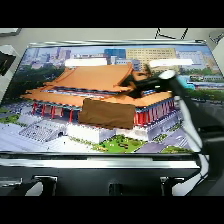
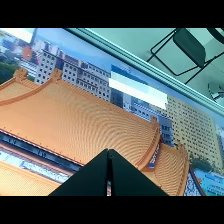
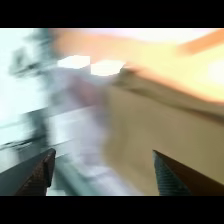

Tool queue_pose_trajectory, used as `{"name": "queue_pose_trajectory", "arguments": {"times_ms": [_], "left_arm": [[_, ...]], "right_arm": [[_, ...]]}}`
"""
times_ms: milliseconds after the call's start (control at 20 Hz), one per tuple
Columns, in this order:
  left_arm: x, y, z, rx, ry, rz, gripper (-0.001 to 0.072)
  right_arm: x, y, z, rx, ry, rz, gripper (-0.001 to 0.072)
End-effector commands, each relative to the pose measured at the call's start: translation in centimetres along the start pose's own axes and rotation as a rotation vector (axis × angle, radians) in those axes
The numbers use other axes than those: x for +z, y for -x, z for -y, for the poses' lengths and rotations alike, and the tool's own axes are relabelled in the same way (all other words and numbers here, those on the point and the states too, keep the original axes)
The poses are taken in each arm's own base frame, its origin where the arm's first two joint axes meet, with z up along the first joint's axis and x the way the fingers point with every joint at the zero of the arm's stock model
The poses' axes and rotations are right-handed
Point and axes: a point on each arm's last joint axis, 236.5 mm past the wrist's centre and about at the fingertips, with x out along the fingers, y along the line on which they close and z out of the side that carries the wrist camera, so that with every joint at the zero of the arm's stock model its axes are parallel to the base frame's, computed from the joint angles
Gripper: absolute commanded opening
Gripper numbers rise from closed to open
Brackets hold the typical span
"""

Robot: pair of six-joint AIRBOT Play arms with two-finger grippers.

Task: Fold the clothes and pants, and hang the long-sleeved shirts on hangers.

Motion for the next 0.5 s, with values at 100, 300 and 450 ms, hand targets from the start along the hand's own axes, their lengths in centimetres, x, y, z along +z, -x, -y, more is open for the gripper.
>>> {"name": "queue_pose_trajectory", "arguments": {"times_ms": [100,300,450], "left_arm": [[0.1,0.2,0.1,0.000,-0.004,0.003,0.0023],[-0.7,-0.1,0.9,-0.018,-0.038,-0.019,0.0024],[-1.5,-0.3,2.0,-0.042,-0.049,-0.039,0.0023]], "right_arm": [[-6.9,7.6,17.1,-0.419,-0.225,-0.224,0.0626],[-8.9,0.4,14.4,-0.174,-0.179,-0.216,0.0597],[-9.2,-2.1,13.0,-0.100,-0.164,-0.230,0.0564]]}}
